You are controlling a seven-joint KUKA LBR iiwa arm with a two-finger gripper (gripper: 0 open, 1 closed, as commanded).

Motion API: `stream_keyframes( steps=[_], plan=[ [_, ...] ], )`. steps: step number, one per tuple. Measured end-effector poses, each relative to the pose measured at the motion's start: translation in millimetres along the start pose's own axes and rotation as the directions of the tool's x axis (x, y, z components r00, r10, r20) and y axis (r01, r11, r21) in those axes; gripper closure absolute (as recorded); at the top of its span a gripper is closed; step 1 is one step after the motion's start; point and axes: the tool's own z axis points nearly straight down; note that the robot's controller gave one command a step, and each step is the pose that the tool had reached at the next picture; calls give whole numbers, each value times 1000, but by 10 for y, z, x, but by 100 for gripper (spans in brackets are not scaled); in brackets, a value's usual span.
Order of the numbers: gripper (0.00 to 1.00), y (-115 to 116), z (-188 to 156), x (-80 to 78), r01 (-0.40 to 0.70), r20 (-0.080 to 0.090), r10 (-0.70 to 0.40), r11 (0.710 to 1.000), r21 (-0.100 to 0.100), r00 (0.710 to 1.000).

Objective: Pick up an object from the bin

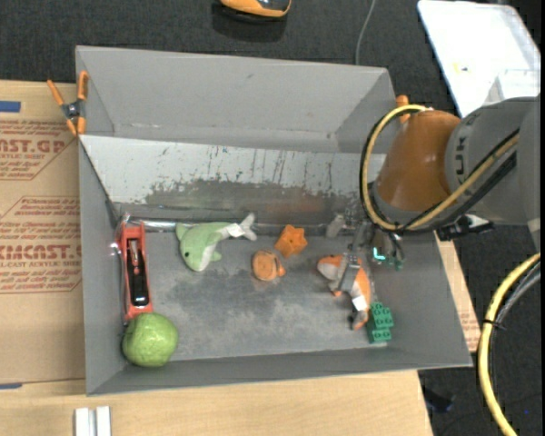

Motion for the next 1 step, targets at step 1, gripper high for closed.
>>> stream_keyframes(
  steps=[1],
  plan=[
    [0,1,0,0,0,0,0,1000,0,1000]
  ],
)
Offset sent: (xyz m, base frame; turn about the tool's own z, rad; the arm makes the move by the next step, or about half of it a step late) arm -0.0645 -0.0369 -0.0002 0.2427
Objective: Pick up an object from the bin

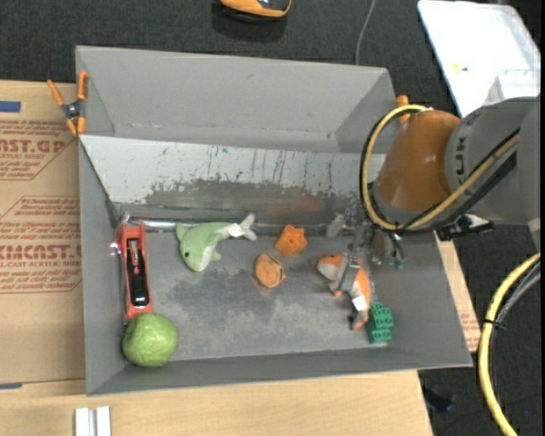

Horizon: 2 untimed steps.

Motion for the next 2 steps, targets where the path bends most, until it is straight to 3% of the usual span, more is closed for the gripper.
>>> stream_keyframes(
  steps=[1,2],
  plan=[
    [0,-204,-6,282,-119,4,119,993,-3,993],
    [100,-361,-6,738,-269,2,269,963,-1,963]
  ],
)
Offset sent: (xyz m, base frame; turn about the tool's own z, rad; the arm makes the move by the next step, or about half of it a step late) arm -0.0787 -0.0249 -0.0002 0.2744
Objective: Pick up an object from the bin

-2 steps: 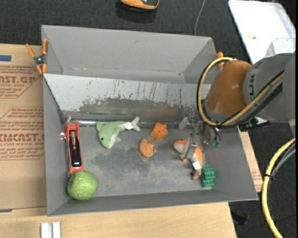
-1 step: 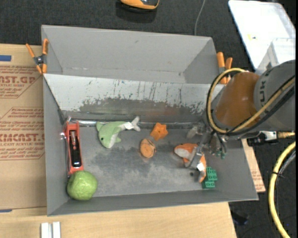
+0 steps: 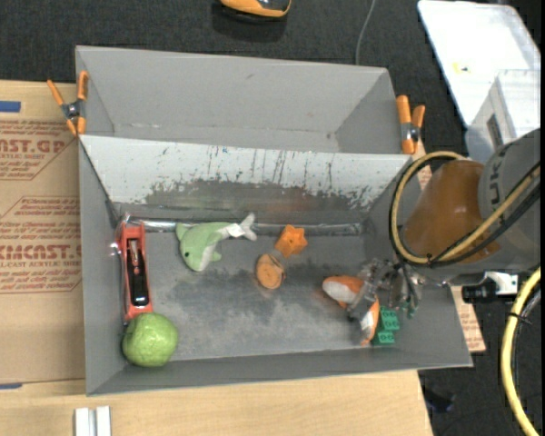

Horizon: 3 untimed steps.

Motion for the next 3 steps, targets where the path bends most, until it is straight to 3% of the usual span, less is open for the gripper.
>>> stream_keyframes(
  steps=[1,2,3],
  plan=[
    [100,0,-2,1,0,-1,0,1000,0,1000],
    [100,78,-761,-135,-4,-3,4,1000,0,1000],
    [100,99,-465,-231,12,1,-12,1000,0,1000]
  ],
)
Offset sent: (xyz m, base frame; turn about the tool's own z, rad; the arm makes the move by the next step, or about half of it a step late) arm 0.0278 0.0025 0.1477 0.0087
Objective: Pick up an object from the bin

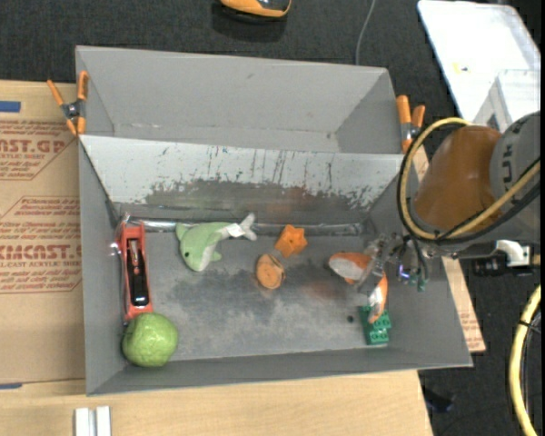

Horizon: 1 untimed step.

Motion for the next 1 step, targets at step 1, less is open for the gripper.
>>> stream_keyframes(
  steps=[1],
  plan=[
    [100,358,82,-49,-181,2,181,983,-2,983]
  ],
)
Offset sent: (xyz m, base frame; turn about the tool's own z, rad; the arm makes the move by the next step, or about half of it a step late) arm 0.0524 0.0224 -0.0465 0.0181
